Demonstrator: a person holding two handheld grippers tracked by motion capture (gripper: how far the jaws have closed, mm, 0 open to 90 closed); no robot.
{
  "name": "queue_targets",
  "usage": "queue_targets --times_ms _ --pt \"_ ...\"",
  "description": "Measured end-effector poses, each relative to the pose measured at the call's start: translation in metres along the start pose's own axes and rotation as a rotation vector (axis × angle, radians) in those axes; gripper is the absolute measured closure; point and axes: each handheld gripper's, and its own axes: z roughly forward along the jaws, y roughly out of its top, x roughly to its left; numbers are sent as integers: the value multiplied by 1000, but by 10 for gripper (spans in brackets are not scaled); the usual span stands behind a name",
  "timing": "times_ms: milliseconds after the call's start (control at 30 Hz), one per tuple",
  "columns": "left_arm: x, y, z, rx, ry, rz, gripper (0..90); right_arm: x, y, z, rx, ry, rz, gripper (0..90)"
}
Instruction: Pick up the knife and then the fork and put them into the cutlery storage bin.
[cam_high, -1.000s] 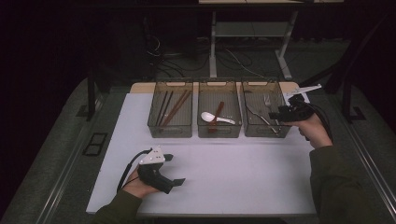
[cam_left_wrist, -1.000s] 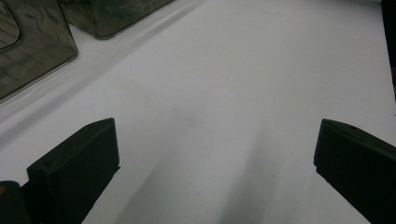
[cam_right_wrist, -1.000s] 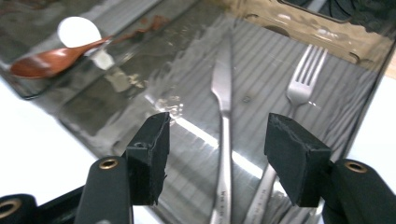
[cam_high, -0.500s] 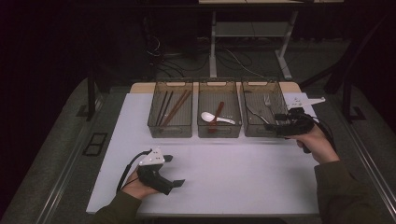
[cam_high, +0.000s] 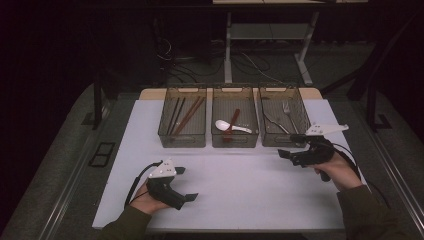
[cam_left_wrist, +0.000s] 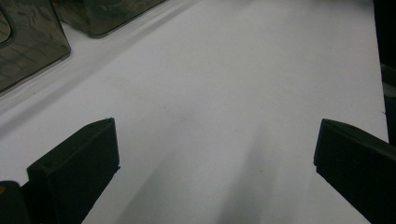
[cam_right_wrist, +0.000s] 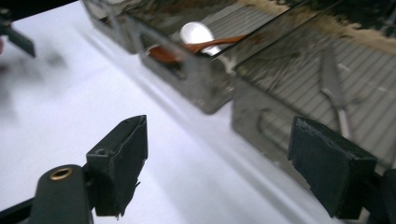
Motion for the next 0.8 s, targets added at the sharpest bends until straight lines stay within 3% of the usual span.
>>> queue_targets --times_ms 200,433,800 --pt "0 0 -1 -4 -3 0 0 16 -17 1 -6 28 -28 184" --pt "-2 0 -1 2 -10 3 0 28 -35 -2 -38 43 -7 181" --pt "-3 0 -1 5 -10 8 0 42 -54 -3 -24 69 -28 168"
